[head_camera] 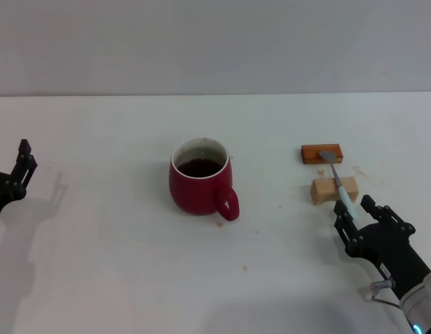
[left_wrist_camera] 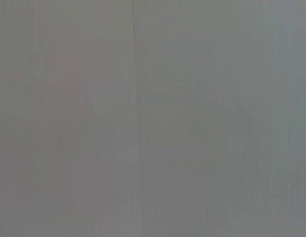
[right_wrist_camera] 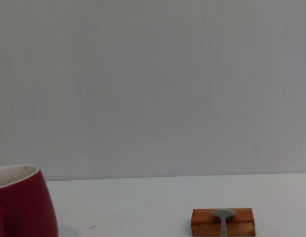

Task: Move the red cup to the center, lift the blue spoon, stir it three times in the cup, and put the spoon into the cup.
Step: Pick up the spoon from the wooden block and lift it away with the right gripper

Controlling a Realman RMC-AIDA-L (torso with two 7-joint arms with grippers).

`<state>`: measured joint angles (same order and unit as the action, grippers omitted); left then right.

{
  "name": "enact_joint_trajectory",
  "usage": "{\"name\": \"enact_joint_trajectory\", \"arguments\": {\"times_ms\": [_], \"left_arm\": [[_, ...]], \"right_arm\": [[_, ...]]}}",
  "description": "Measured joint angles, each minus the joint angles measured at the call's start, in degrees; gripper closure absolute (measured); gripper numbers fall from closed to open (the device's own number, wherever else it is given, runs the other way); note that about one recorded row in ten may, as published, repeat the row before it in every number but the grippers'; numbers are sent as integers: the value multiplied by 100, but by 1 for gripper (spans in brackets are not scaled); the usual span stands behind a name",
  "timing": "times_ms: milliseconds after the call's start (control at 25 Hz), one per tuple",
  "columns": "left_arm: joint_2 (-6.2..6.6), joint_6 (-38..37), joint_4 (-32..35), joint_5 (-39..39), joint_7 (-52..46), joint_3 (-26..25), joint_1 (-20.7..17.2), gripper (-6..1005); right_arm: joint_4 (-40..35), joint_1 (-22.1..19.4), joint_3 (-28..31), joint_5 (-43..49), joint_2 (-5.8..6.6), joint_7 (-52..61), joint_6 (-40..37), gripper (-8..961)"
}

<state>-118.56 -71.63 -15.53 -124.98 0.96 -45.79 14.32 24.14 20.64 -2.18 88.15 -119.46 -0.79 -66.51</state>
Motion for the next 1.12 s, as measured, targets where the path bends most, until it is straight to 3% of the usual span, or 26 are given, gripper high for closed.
{"name": "enact_joint_trajectory", "arguments": {"times_ms": [120,1120], "left_arm": [[0,0,4,0,0,0,0,191],[0,0,24,0,0,0,1,191]], "right_arm": [[1,6,-1,0,1,0,1,455],[-5,117,52,0,-7,1,248,494]]}}
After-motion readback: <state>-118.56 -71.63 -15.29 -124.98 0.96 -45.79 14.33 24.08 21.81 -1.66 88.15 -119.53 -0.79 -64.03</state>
